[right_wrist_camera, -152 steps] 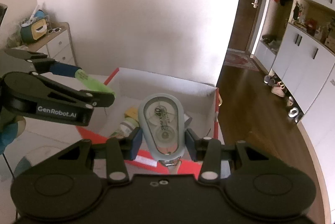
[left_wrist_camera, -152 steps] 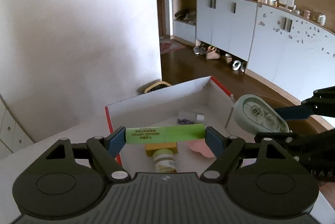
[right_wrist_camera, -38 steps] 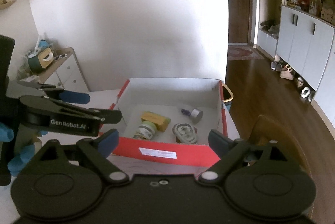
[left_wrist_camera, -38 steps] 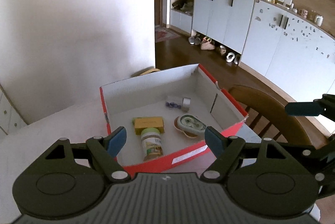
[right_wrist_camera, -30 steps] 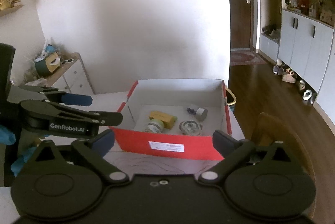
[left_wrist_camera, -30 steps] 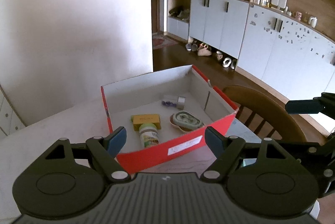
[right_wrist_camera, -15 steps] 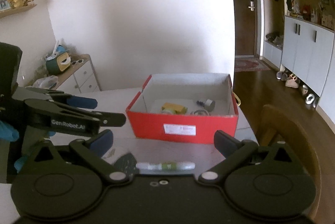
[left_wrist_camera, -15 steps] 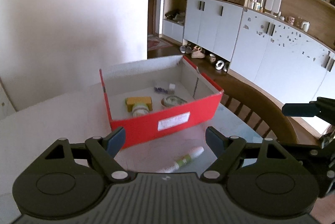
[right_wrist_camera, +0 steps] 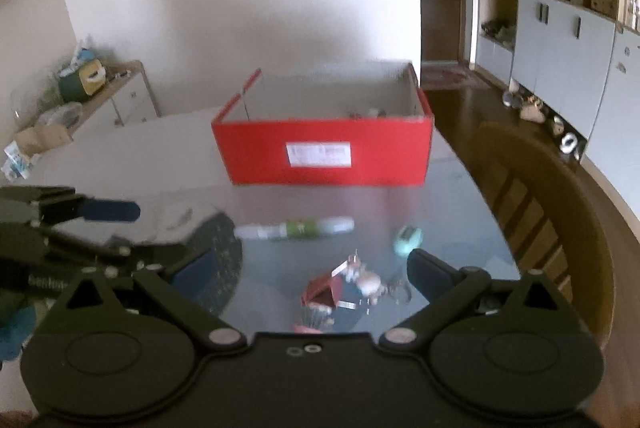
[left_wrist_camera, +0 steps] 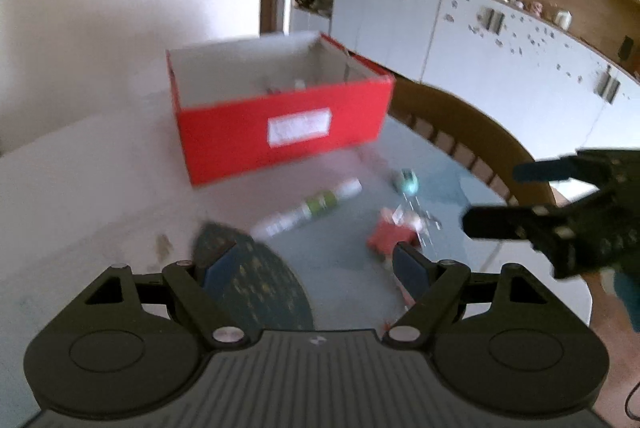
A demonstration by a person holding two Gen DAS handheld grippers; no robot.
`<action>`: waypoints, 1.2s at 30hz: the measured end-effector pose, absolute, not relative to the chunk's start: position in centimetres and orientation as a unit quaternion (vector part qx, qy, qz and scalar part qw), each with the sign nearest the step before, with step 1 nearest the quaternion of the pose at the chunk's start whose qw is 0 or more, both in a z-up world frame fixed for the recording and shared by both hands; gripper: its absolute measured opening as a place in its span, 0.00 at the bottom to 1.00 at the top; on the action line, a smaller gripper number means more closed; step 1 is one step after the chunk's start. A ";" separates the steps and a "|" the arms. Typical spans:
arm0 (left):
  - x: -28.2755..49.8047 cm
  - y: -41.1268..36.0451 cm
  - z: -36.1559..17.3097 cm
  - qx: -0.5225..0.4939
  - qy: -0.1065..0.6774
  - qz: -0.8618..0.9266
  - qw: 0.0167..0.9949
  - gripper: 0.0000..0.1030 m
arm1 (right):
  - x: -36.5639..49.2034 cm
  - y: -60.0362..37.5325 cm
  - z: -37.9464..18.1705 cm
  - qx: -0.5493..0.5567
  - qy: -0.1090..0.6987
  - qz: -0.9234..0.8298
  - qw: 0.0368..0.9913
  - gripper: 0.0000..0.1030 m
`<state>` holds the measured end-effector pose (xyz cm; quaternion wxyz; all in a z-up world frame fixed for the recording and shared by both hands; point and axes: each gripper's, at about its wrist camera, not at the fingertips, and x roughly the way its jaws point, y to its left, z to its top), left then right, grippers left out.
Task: Organize rigid objects
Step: 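Grasp the orange dragon keychain with the left tool while the right tool grasps the pink pig figure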
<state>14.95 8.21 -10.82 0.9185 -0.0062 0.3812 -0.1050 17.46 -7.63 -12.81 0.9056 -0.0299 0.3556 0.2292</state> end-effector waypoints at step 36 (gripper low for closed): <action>12.7 3.3 -19.8 0.048 0.429 -0.190 0.882 0.62 | 18.2 -5.2 -22.0 -0.036 0.479 0.214 0.850 0.53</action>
